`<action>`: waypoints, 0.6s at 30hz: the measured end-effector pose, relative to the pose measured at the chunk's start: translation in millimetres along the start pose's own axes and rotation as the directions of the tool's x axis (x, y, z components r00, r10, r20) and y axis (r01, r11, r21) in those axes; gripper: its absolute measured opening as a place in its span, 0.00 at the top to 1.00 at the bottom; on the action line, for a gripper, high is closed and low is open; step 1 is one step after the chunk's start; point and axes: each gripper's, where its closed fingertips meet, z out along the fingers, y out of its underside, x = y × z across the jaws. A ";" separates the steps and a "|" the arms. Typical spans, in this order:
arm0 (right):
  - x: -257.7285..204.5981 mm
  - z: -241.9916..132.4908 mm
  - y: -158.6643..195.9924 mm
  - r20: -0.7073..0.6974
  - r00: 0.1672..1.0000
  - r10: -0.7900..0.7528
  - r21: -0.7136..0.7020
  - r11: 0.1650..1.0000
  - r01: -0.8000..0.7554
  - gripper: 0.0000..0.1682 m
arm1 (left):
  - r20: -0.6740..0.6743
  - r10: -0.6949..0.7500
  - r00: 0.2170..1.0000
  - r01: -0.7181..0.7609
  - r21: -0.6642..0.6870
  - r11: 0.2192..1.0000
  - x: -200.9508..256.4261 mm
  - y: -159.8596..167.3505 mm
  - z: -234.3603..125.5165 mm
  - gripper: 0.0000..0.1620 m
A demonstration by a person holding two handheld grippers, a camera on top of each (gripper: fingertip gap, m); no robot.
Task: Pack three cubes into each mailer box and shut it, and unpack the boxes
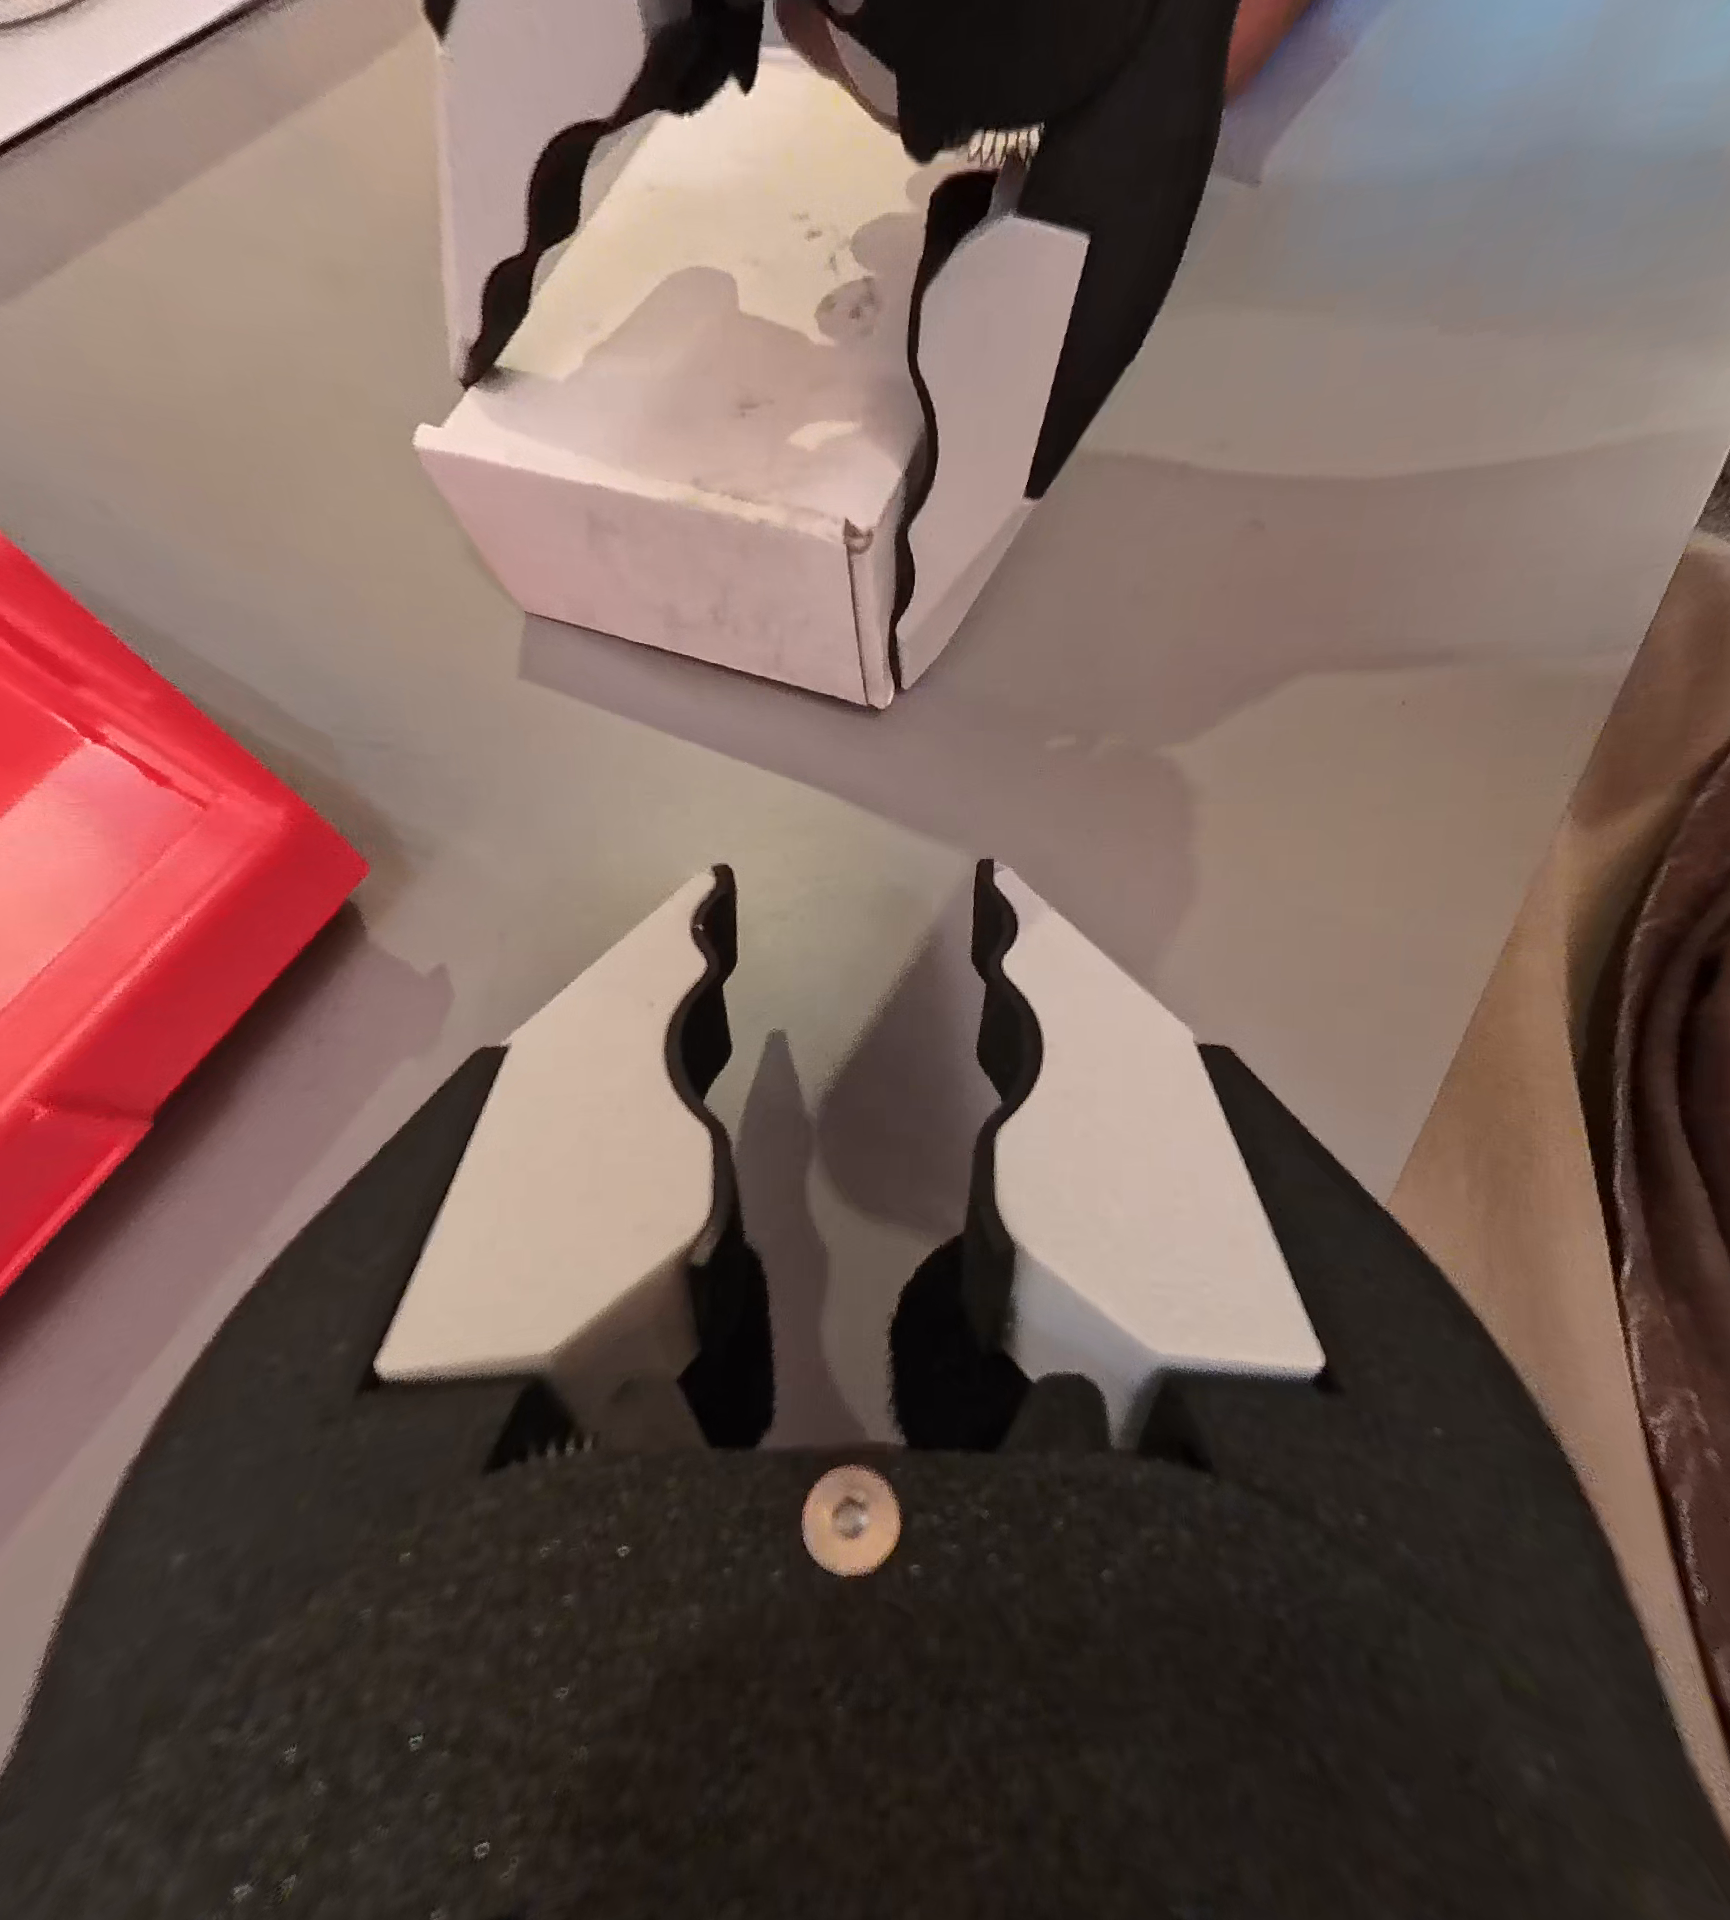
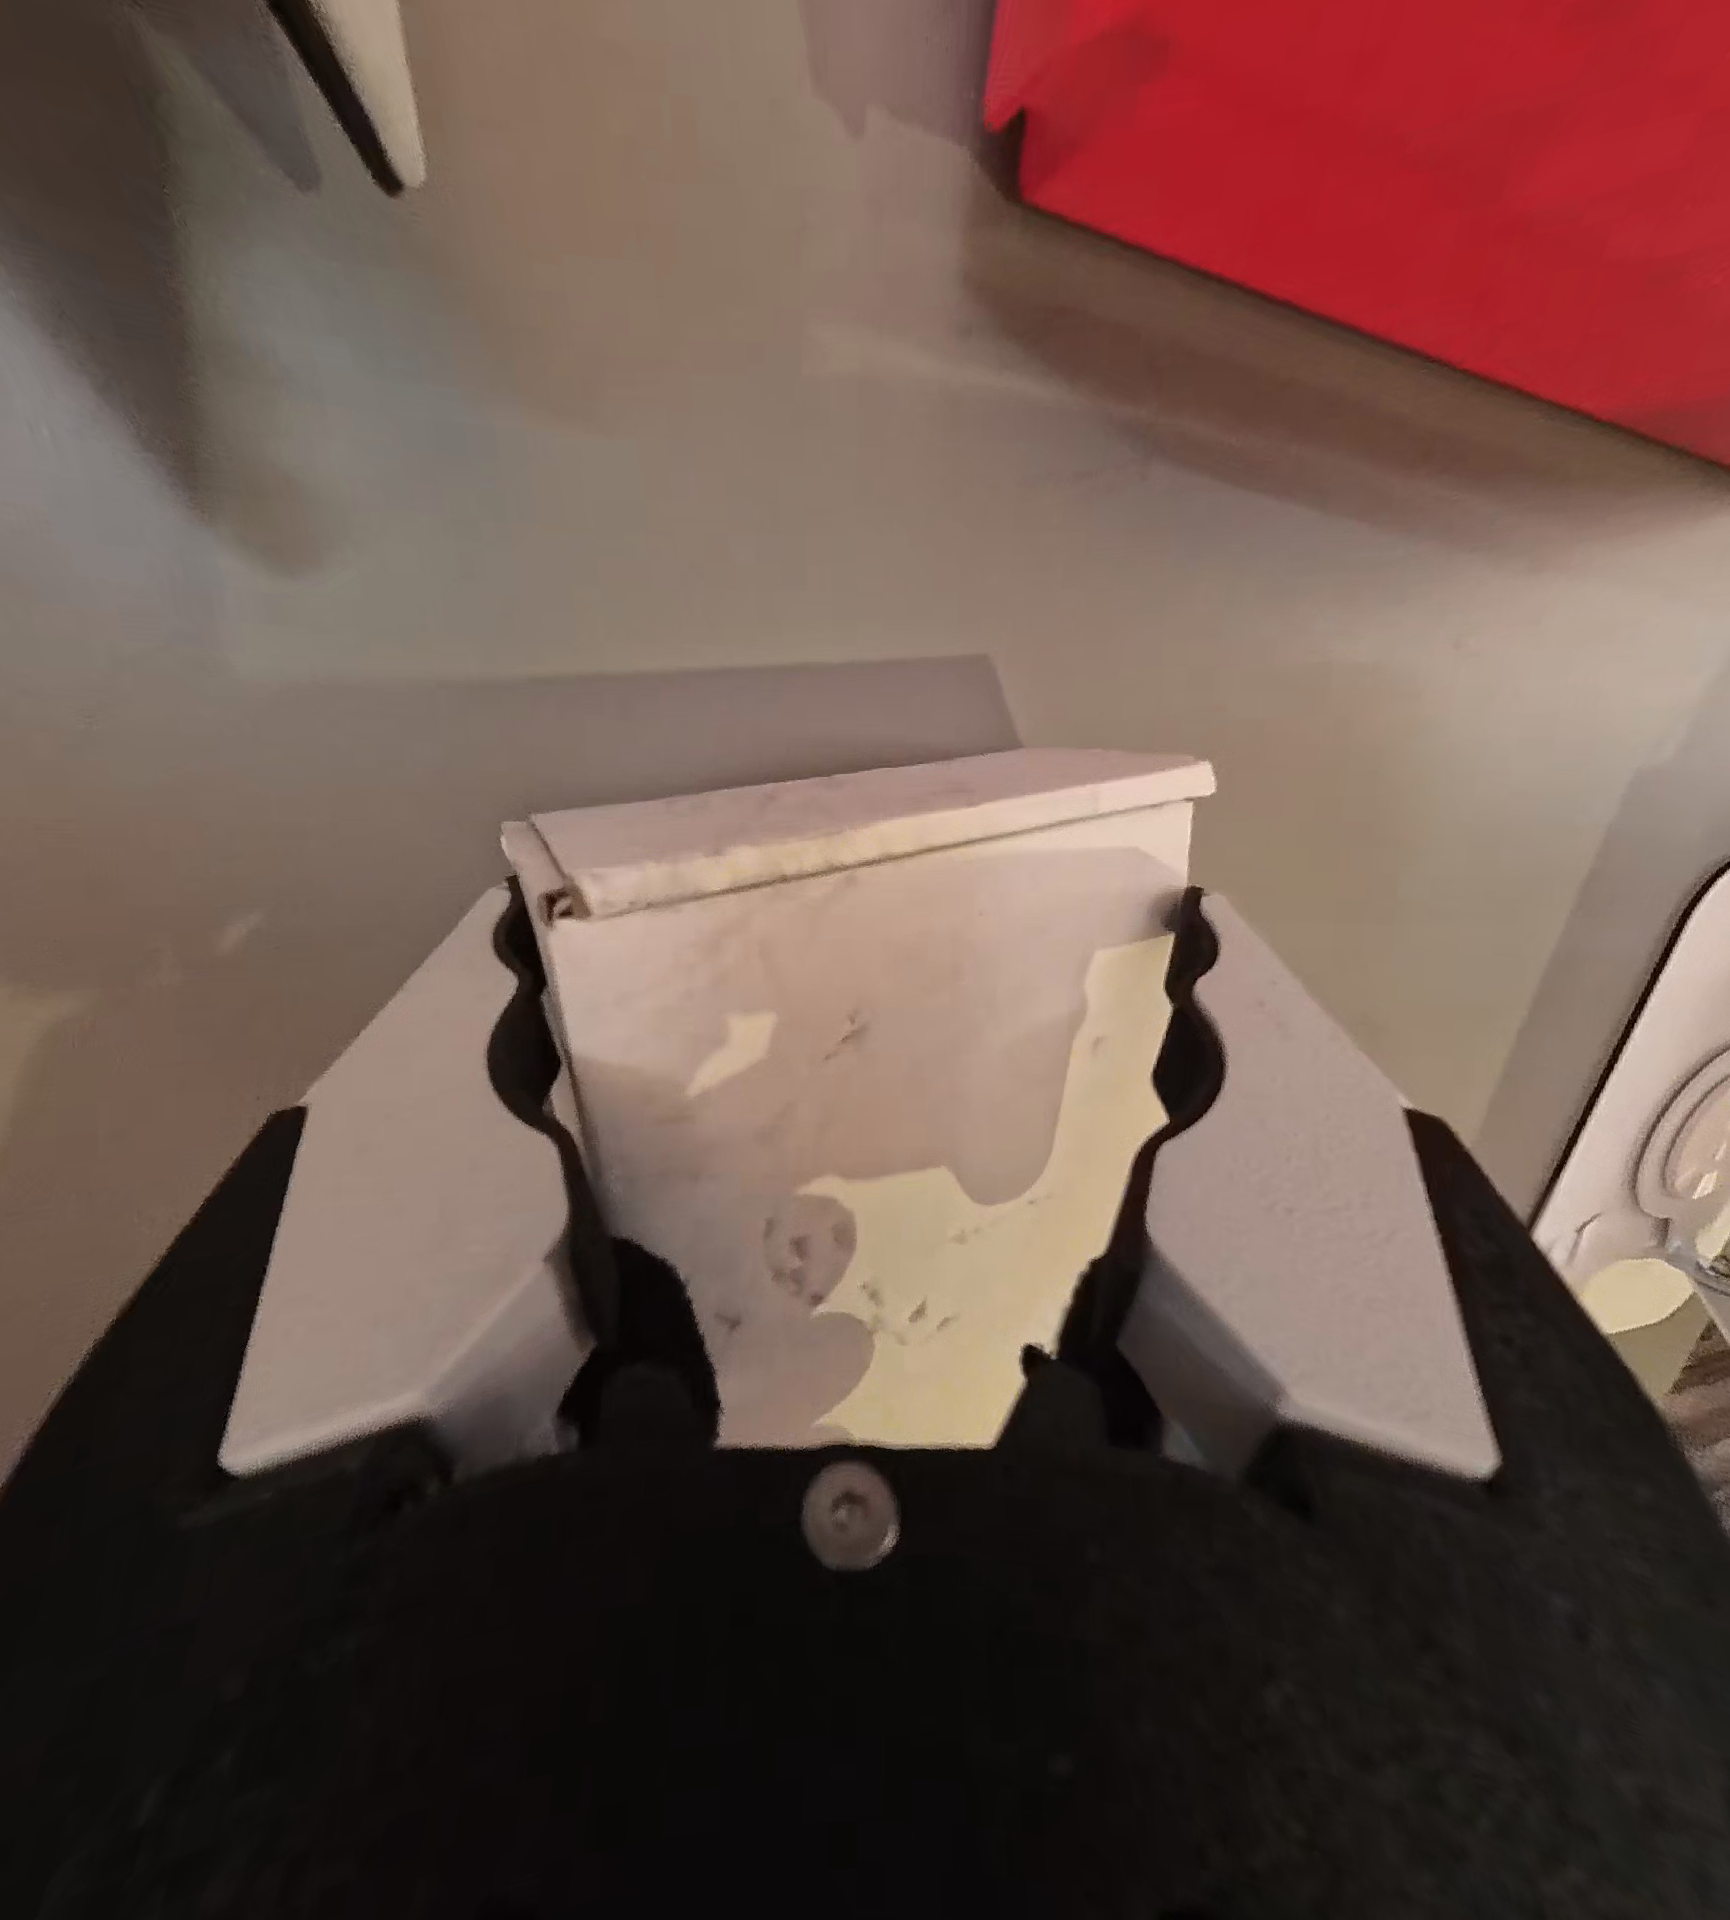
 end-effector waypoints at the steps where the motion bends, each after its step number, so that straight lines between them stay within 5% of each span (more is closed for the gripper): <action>1: -0.4 0.5 0.3 -0.013 1.000 -0.008 0.000 1.000 0.008 0.29 | 0.003 0.013 1.000 -0.013 -0.009 1.000 1.0 0.8 1.3 0.74; 8: -12.7 -3.1 -6.7 0.063 0.995 0.079 0.046 0.996 -0.082 0.19 | 0.007 0.071 0.997 -0.070 -0.060 0.996 7.4 7.9 8.7 0.73; 18: -3.7 0.0 -3.4 -0.033 0.997 0.065 -0.036 0.997 -0.066 0.30 | 0.001 0.080 0.997 -0.080 -0.073 0.994 9.3 10.6 11.3 0.73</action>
